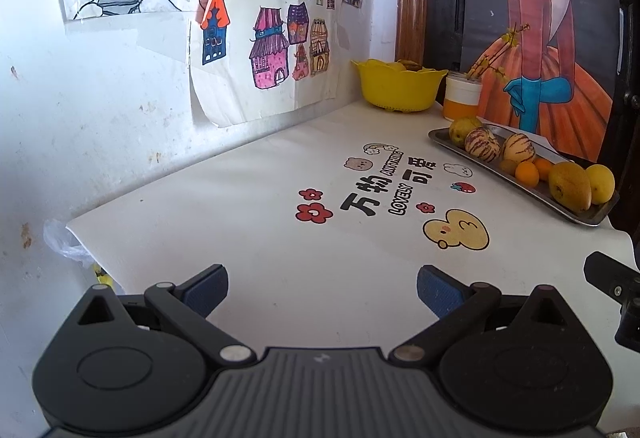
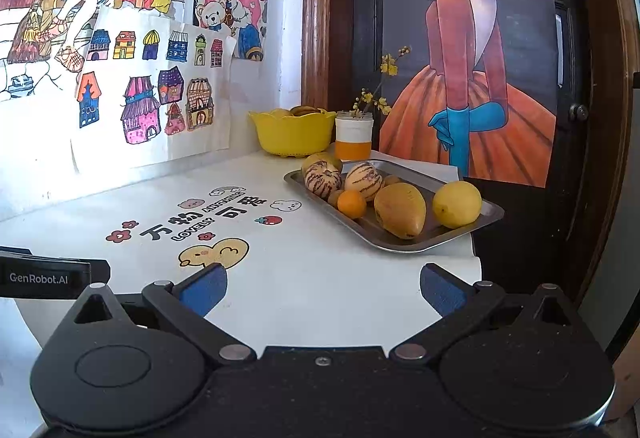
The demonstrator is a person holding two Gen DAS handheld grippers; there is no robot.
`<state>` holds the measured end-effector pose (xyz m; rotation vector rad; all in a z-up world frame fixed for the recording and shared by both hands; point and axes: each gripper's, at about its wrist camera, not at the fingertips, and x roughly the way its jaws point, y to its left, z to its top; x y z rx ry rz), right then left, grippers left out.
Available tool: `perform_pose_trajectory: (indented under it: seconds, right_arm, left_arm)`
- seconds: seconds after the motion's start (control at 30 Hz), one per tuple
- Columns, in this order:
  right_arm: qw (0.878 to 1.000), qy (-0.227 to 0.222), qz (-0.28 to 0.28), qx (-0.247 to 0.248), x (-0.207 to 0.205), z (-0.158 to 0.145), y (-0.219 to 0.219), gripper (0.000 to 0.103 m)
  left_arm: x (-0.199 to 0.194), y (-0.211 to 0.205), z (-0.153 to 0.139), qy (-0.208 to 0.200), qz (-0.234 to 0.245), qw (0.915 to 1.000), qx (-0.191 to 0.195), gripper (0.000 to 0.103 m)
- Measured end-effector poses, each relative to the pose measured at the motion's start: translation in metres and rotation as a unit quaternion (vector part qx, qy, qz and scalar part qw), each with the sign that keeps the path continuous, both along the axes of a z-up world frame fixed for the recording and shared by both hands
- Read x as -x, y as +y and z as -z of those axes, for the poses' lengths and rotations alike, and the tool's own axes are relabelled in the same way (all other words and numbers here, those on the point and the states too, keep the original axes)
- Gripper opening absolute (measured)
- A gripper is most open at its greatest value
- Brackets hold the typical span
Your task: Organize fruits
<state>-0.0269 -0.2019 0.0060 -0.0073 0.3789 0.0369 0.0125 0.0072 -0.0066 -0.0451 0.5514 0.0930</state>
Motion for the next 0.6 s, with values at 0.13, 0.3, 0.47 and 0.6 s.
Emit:
perform_pose_trajectory:
  seconds: [0.13,0.3,0.47,0.6]
  right_arm:
    - [1.000,0.000,0.001,0.000,0.0000,0.0000,0.0003,0.102]
    - [1.000,0.000,0.001,0.000,0.0000,0.0000,0.0001,0.102]
    - [1.000,0.000,0.001,0.000,0.0000,0.0000,0.0001,0.102]
    - [1.000,0.000,0.000,0.000,-0.0001,0.0000,-0.0002,0.102]
  left_arm:
    - [0.0000,-0.0001,0.0000,0.000,0.000,1.0000,0.000,0.102]
    - [0.0004,-0.0001,0.0007,0.002,0.000,1.0000,0.000,0.102]
    - [0.0002,0.0001,0.0015,0.002,0.000,1.0000,0.000,0.102]
    - [0.0001,-0.0002,0.0019,0.005,0.000,1.0000,0.000,0.102]
